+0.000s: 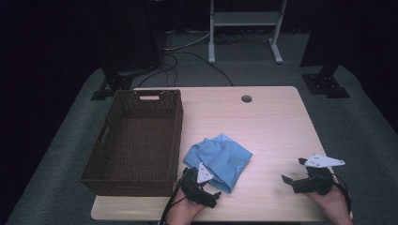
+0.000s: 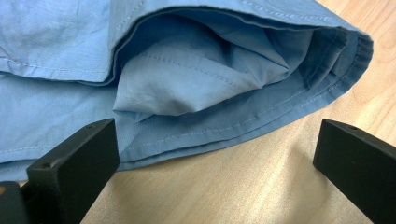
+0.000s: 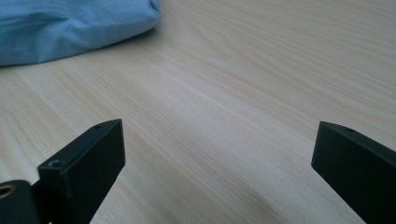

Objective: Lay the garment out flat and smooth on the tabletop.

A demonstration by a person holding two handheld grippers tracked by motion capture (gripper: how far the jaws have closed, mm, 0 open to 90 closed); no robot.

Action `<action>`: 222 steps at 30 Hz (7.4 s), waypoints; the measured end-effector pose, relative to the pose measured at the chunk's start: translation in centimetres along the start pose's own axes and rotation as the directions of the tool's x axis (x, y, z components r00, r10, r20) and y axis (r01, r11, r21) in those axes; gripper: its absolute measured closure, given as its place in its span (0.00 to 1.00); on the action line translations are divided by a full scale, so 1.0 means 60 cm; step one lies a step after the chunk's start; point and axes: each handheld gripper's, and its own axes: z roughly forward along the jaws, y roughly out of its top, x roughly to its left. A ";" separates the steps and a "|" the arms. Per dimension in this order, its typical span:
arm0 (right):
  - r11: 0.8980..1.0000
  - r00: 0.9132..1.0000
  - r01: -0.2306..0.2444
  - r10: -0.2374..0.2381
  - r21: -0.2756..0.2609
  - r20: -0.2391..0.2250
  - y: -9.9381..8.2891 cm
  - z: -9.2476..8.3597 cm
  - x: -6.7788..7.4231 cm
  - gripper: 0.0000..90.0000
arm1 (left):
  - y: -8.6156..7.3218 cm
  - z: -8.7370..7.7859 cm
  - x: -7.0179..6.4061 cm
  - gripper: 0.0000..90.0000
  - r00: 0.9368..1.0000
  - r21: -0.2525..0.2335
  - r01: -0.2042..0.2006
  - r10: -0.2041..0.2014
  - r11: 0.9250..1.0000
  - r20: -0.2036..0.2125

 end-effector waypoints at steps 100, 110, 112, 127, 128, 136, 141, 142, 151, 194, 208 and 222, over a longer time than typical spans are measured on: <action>0.989 0.975 0.092 -0.113 -0.114 -0.189 0.169 0.066 0.075 0.02 | 0.001 0.001 0.001 0.00 1.000 0.000 -0.001 0.001 1.000 0.003; 0.989 0.972 0.095 -0.117 -0.114 -0.206 0.181 0.078 0.084 0.02 | 0.001 0.001 0.001 0.00 1.000 -0.001 -0.001 0.001 1.000 0.001; 0.989 0.971 0.089 -0.112 -0.116 -0.213 0.184 0.079 0.084 0.02 | 0.001 0.001 0.001 0.00 1.000 -0.001 -0.001 0.001 1.000 0.000; 0.989 0.965 0.087 -0.114 -0.124 -0.234 0.213 0.099 0.092 0.02 | 0.001 0.001 0.001 0.00 1.000 -0.001 0.001 -0.001 1.000 0.000; 0.988 0.965 0.089 -0.116 -0.125 -0.235 0.215 0.101 0.094 0.02 | 0.001 0.001 0.001 0.00 1.000 -0.001 0.000 0.000 1.000 0.000; 0.988 0.962 0.090 -0.118 -0.125 -0.245 0.229 0.114 0.100 0.02 | 0.001 0.001 0.001 0.00 1.000 -0.001 -0.001 0.001 1.000 -0.001; 0.987 0.960 0.102 -0.130 -0.122 -0.248 0.240 0.120 0.105 0.02 | 0.001 0.001 0.001 0.00 1.000 -0.002 0.001 -0.001 1.000 0.000; 0.987 0.960 0.102 -0.130 -0.122 -0.248 0.240 0.120 0.105 0.02 | 0.001 0.001 0.001 0.00 1.000 -0.002 0.001 -0.001 1.000 0.000; 0.988 0.955 0.104 -0.132 -0.114 -0.267 0.256 0.140 0.113 0.02 | 0.001 0.001 0.001 0.00 1.000 -0.001 0.002 -0.002 1.000 0.001; 0.979 0.917 0.205 -0.191 0.003 -0.349 0.301 0.228 0.176 0.43 | 0.001 0.000 0.001 0.00 1.000 0.002 -0.002 0.002 1.000 0.000; 0.969 0.911 0.245 -0.214 0.044 -0.352 0.314 0.258 0.199 0.56 | 0.001 0.000 0.001 0.00 1.000 0.004 -0.001 0.001 1.000 0.001; 0.956 0.901 0.272 -0.214 0.107 -0.378 0.323 0.296 0.223 0.61 | 0.001 0.000 0.001 0.00 1.000 0.003 -0.002 0.002 1.000 0.000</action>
